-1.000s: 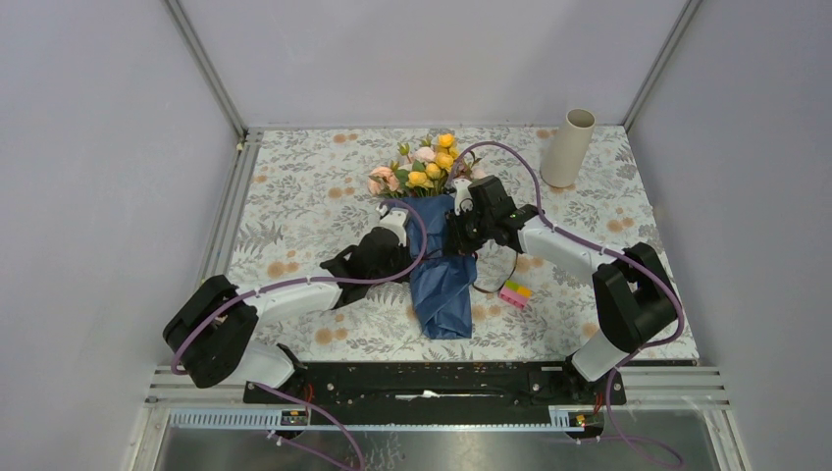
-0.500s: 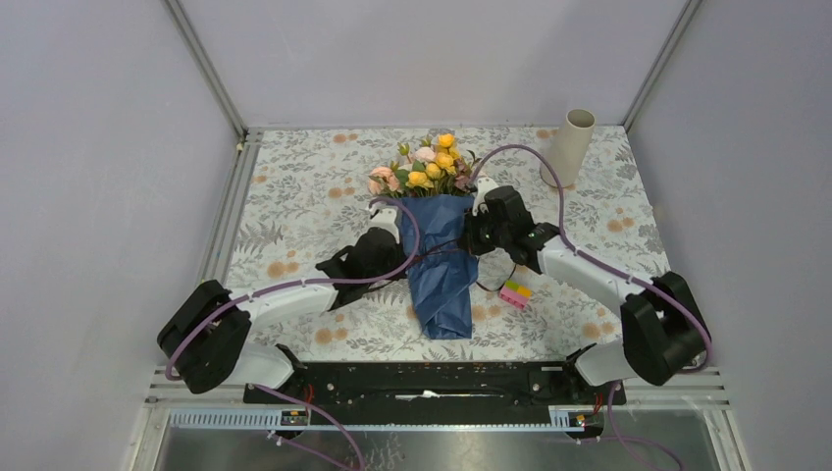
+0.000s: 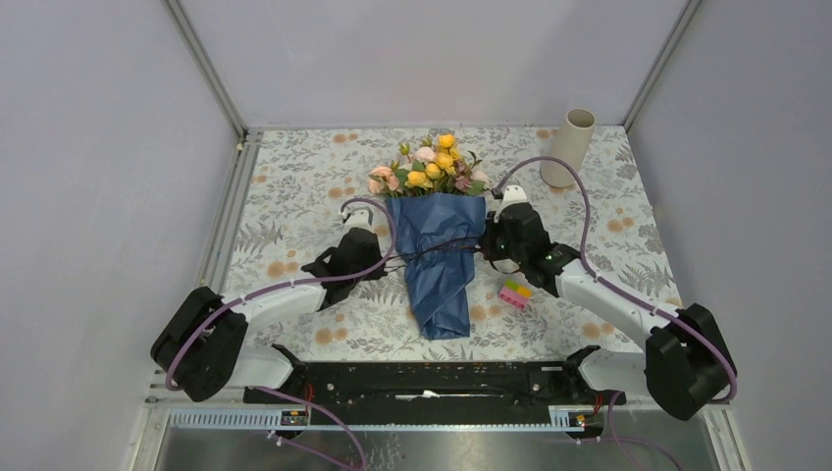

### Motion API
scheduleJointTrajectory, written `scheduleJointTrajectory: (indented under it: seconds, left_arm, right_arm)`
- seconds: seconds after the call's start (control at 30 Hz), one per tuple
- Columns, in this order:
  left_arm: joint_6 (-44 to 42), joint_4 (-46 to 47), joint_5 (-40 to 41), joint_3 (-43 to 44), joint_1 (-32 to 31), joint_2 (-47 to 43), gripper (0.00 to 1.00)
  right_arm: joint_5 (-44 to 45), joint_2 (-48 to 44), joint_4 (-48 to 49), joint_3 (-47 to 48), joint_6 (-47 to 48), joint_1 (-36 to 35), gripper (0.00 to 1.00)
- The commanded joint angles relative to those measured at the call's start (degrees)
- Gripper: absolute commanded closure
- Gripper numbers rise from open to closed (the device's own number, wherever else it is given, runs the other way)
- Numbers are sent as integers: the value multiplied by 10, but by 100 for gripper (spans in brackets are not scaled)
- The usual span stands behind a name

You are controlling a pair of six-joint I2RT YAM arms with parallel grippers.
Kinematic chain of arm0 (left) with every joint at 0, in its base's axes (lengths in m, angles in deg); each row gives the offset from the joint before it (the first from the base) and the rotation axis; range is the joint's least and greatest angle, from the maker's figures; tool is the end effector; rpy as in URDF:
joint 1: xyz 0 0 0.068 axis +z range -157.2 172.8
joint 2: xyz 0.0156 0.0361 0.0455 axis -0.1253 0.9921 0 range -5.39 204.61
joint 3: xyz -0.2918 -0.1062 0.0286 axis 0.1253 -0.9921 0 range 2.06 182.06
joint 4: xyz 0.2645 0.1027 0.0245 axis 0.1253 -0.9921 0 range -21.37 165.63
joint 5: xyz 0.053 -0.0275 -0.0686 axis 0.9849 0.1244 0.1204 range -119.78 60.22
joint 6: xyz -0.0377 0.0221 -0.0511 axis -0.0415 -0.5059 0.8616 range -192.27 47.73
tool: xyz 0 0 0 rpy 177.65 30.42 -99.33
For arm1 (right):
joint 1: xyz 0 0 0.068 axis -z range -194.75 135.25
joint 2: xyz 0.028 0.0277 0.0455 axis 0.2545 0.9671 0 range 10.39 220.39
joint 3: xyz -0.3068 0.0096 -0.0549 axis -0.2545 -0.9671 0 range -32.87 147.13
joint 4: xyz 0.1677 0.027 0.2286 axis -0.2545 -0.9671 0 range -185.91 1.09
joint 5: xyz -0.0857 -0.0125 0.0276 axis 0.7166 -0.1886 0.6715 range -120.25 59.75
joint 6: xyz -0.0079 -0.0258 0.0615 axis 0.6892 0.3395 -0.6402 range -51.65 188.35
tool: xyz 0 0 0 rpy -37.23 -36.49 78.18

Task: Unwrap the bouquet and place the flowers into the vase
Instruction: Untie the ribbon from the wrapping paper.

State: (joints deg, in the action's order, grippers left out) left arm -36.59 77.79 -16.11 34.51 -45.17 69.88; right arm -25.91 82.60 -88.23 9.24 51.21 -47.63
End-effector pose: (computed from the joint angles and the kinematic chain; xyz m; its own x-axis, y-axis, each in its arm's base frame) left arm 0.2261 -0.1605 0.1861 -0.6835 -0.1855 -0.7060 0.0712 0.9456 -0.3174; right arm 0.2554 0.1604 0.2572 -0.5373 0.0025 -0.8434 -0.3430 0.9129 0.2213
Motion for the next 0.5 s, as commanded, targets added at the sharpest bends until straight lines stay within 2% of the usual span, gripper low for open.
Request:
scheduleJointTrajectory:
  seconds: [0.0,0.27,0.47]
  left_arm:
    - [11,0,17,-15,15,-24,100]
    - [20,-13,11,-17,26,-27,100]
    - [-2,-10,-7,-9,26,-19,100]
  right_arm:
    - [61,-56,39,-27,-29,0,100]
    - [137,-120,36,-73,-56,1,100]
    - [126,-132,15,-82,-107,0,100]
